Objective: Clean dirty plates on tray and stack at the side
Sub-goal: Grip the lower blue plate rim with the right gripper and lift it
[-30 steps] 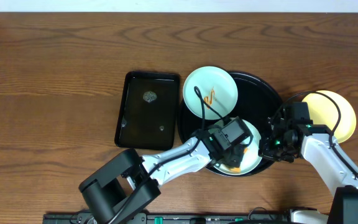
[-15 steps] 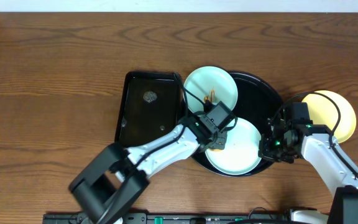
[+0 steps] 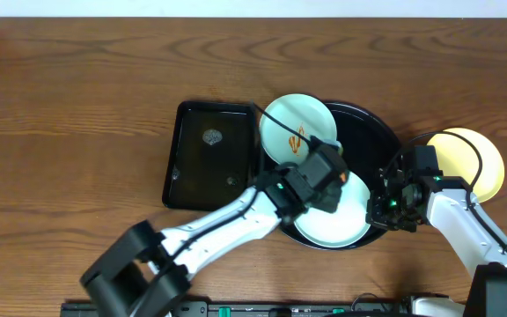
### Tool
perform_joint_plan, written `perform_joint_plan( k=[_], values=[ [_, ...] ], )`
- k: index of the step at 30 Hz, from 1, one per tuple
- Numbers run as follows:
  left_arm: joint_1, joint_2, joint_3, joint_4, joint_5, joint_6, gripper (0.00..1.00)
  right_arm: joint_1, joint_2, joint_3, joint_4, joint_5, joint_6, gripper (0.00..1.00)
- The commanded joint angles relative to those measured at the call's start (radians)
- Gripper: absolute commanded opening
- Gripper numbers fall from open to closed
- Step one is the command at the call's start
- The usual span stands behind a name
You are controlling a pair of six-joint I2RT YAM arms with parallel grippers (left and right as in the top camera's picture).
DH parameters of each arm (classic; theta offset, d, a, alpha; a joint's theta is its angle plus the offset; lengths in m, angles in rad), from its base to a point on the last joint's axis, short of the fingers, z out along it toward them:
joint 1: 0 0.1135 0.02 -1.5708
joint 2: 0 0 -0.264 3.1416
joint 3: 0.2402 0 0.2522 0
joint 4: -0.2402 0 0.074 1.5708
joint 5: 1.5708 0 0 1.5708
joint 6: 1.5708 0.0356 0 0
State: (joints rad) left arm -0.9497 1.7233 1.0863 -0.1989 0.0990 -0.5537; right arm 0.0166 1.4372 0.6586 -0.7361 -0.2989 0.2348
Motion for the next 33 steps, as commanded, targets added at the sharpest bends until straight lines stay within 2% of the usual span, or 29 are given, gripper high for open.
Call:
perform_joint_plan(
  k=[1, 11, 19, 27, 33],
  values=[
    [-0.039, 0.058, 0.011, 0.021, -0.001, -0.01, 0.08, 0.012, -0.004, -0.006, -0.01, -0.005, 0.004, 0.01],
    [-0.053, 0.163, 0.011, 0.023, -0.015, -0.022, 0.08, 0.012, -0.004, -0.006, -0.017, -0.006, 0.004, 0.01],
    [0.034, 0.158, 0.011, -0.127, -0.109, 0.01, 0.07, 0.012, -0.004, -0.006, -0.019, -0.005, 0.004, 0.01],
    [0.137, 0.089, 0.011, -0.187, -0.107, 0.066, 0.08, 0.012, -0.004, -0.006, -0.019, -0.005, 0.004, 0.01],
    [0.158, -0.061, 0.011, -0.263, -0.106, 0.067, 0.07, 0.012, -0.005, -0.006, -0.018, -0.005, 0.004, 0.01]
  ],
)
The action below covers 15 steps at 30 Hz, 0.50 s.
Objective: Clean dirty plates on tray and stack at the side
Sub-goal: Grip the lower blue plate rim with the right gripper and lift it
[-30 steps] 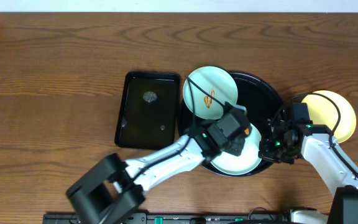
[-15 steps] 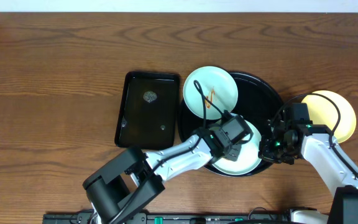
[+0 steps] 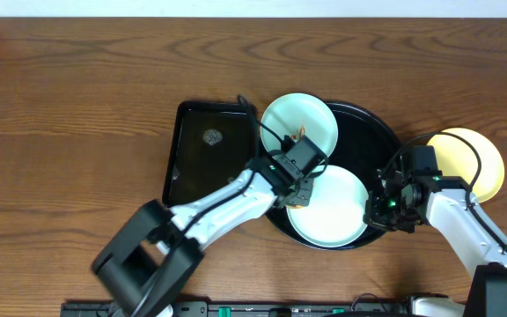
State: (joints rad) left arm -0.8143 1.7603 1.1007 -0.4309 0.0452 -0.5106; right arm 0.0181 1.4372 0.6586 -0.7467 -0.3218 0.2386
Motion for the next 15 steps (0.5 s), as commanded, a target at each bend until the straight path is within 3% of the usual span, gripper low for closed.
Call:
perform_joint_plan(
  k=[1, 7, 15],
  values=[
    [0.024, -0.127, -0.003, -0.052, -0.053, 0.024, 0.08, 0.011, -0.006, -0.006, -0.004, 0.018, 0.0, 0.01],
    [0.071, -0.273, -0.003, -0.197, -0.057, 0.024, 0.08, 0.01, -0.051, 0.018, 0.01, 0.038, -0.01, 0.01],
    [0.265, -0.309, -0.004, -0.294, -0.056, 0.024, 0.08, 0.01, -0.217, 0.089, 0.006, 0.077, -0.042, 0.01]
  ],
)
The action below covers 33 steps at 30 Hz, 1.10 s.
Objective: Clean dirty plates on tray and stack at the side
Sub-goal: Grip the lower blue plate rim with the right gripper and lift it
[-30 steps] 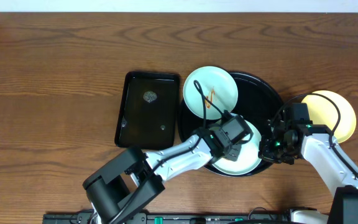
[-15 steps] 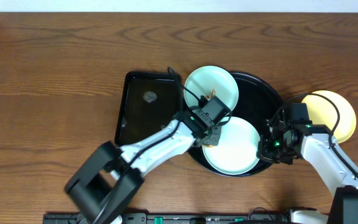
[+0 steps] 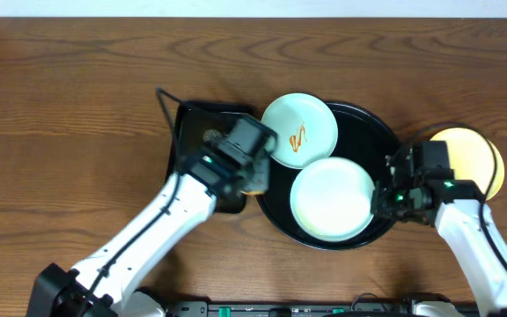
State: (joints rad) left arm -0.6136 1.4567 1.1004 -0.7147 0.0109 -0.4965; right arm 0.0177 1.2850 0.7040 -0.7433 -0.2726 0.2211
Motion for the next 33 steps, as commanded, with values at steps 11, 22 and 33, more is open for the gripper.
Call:
perform_joint_plan(
  k=[11, 22, 33],
  values=[
    [0.298, -0.005, -0.006, 0.008, -0.021, 0.056, 0.08, 0.024, -0.287, 0.063, 0.01, 0.227, -0.073, 0.01],
    [0.378, 0.054, -0.019, 0.035, 0.042, 0.146, 0.08, 0.232, -0.326, 0.117, -0.002, 0.739, -0.073, 0.01],
    [0.378, 0.094, -0.019, 0.05, 0.042, 0.145, 0.08, 0.386, -0.192, 0.14, 0.018, 1.079, -0.152, 0.01]
  ],
)
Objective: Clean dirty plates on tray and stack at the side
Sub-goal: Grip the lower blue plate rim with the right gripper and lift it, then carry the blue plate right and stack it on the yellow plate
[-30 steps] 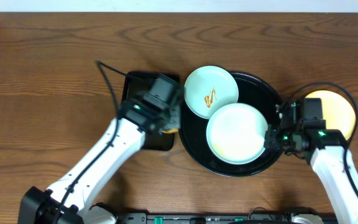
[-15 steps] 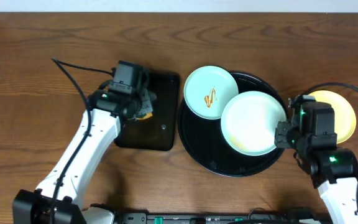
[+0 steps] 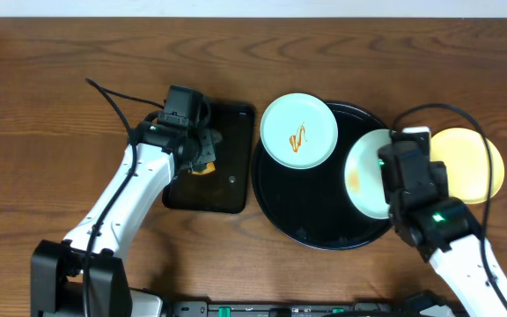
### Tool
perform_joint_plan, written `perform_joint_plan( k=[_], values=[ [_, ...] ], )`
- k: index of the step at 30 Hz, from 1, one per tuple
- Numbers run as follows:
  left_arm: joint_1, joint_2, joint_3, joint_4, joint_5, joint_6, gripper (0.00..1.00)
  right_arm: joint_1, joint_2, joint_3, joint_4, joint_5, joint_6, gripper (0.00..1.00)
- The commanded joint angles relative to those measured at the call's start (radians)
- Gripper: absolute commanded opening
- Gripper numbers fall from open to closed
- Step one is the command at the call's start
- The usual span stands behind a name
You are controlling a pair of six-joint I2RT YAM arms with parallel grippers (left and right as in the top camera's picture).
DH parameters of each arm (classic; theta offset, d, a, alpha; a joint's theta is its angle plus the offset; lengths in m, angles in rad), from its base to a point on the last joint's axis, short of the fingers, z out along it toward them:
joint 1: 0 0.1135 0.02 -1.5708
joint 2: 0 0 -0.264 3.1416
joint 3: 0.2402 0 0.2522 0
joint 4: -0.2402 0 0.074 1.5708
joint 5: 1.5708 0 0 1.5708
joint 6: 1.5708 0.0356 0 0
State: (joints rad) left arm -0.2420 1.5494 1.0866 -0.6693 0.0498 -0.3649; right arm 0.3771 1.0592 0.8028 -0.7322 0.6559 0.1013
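A mint plate (image 3: 299, 132) with an orange smear lies on the far left rim of the round black tray (image 3: 306, 220). A second mint plate (image 3: 363, 180) with a faint orange mark is raised at the tray's right side, beside the yellow plate (image 3: 473, 163). My right gripper (image 3: 393, 176) is shut on it and its wrist covers the plate's right part. My left gripper (image 3: 202, 158) hangs over the rectangular black tray (image 3: 231, 189), shut on a yellowish sponge (image 3: 203, 168).
A small grey wad (image 3: 216, 139) lies in the rectangular tray next to the left fingers. The wooden table (image 3: 60, 88) stretches out to the left and behind. Cables trail from both arms.
My left gripper moved left from the rectangular tray's right edge to above its upper middle. My right gripper now holds the lower mint plate farther right and raised, against the yellow plate.
At first my left gripper pressed on the lower mint plate in the round tray while my right gripper held that plate's rim. The left then stood at the plate's left edge, then by the rectangular tray, and is now over it. The right has taken the plate rightward.
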Motion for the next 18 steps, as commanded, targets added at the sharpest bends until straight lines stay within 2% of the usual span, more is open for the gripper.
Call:
perform_joint_plan(
  k=[1, 7, 14, 18],
  values=[
    [0.006, 0.002, -0.006, 0.005, 0.003, 0.013, 0.08, 0.035, 0.053, 0.051, 0.008, 0.174, -0.032, 0.01],
    [0.006, 0.002, -0.006, 0.006, 0.003, 0.013, 0.07, 0.076, 0.161, 0.151, 0.024, 0.283, -0.122, 0.01],
    [0.006, 0.002, -0.006, 0.008, 0.003, 0.013, 0.08, 0.13, 0.183, 0.243, 0.091, 0.286, -0.253, 0.01],
    [0.006, 0.002, -0.006, 0.008, 0.003, 0.013, 0.08, 0.154, 0.184, 0.248, 0.066, 0.286, -0.267, 0.01]
  ],
)
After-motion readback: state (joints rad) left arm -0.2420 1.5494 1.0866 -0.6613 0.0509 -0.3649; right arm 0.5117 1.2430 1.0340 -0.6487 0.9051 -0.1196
